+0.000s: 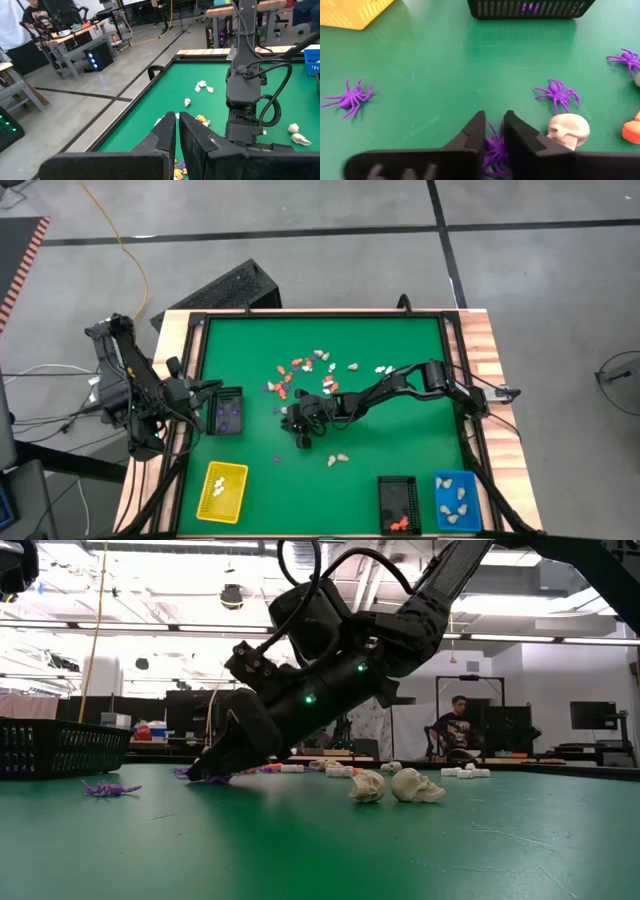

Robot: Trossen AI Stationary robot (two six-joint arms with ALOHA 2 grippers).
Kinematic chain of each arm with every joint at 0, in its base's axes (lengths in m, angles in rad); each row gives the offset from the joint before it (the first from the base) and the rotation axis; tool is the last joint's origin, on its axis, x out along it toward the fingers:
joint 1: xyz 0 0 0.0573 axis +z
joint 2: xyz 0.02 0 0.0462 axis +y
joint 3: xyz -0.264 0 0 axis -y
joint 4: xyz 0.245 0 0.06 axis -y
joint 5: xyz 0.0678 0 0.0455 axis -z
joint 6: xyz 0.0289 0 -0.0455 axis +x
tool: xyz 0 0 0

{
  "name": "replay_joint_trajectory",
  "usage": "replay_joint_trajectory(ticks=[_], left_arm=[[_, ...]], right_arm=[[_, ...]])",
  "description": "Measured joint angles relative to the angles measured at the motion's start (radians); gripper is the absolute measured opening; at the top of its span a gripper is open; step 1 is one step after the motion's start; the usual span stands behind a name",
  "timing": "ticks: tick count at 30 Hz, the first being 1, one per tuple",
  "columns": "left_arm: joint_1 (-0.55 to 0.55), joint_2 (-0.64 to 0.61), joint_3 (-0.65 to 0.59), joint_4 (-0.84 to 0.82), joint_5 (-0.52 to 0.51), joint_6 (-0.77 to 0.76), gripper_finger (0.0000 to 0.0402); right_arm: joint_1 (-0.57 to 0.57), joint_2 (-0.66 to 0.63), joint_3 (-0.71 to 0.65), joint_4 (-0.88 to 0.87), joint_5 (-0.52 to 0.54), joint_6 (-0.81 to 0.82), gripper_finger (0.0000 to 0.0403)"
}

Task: Sort Halloween decoration
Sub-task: Put the purple spider toy into the top black basket

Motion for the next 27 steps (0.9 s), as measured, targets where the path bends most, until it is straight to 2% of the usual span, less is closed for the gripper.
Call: replay_joint_trajectory(ticks=[4,6,12,27], left_arm=[[0.000,0.000,0.000,0.000,0.000,0.000,0.0014],[0.000,0.000,0.000,0.000,0.000,0.000,0.0014],[0.000,0.000,0.000,0.000,0.000,0.000,0.0014],[0.000,0.000,0.000,0.000,-0.001,0.001,0.0014]], right_arm=[[0.000,0.000,0.000,0.000,0.001,0.015,0.0018],[0.000,0.000,0.000,0.006,0.001,0.016,0.0008],[0.001,0.004,0.019,0.030,0.001,0.020,0.0008],[-0.001,0.006,0.183,0.030,-0.011,-0.040,0.0004]])
